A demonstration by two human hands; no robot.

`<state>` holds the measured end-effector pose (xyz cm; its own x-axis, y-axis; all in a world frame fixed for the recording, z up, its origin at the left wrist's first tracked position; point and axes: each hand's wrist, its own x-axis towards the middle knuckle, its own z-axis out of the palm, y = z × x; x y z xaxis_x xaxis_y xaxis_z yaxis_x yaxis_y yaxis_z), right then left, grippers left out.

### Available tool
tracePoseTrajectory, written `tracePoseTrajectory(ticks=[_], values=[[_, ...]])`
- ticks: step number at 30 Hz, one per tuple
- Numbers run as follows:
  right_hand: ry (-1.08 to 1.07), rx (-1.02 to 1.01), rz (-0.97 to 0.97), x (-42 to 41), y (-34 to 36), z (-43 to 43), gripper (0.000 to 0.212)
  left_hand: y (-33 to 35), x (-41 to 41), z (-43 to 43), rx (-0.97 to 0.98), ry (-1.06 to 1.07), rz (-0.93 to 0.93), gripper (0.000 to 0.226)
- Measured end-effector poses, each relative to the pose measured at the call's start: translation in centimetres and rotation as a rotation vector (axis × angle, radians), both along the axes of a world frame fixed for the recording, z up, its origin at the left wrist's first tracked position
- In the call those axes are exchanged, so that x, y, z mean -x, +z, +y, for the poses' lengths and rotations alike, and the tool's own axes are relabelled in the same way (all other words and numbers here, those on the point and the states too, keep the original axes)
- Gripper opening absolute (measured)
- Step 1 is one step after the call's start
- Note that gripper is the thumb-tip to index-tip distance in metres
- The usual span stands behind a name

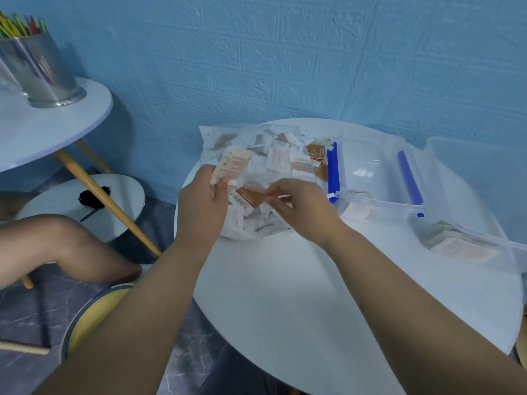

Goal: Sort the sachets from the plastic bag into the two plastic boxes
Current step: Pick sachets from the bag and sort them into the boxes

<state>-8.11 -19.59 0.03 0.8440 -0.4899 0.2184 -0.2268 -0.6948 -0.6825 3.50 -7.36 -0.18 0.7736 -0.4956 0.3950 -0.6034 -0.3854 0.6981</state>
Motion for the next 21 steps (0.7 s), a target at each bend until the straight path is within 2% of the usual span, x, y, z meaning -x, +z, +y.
tracePoseTrajectory(ticks=[3,7,10,13,15,18,21], values=[[0.153,0.192,0.175,-0.9,-0.9,-0.3,0.030,-0.7,-0.1,-0.8,0.031,0.024,0.029,0.022],[0.287,0.322,0.377,-1.5,-1.9,-0.1,0.051,-2.2,0.6,-0.8,0.079,0.058,0.043,0.024],[0.264,0.420,0.434,-0.5,-2.1,-0.2,0.051,-2.7,1.2,-0.4,0.102,0.054,0.032,0.025],[0.242,0.414,0.481,1.4,-1.7,-0.3,0.046,-3.1,1.8,-0.1,0.118,0.021,0.030,0.025],[0.213,0.367,0.476,2.4,-1.2,-0.3,0.041,-3.5,2.1,0.0,0.160,-0.014,0.055,0.025],[0.101,0.307,0.312,2.5,-0.9,-0.3,0.034,-3.8,2.3,-0.1,0.219,-0.040,0.109,0.026],[0.001,0.241,0.240,1.1,-1.7,-0.4,0.040,-3.9,2.5,-0.2,0.207,-0.071,0.112,0.027]])
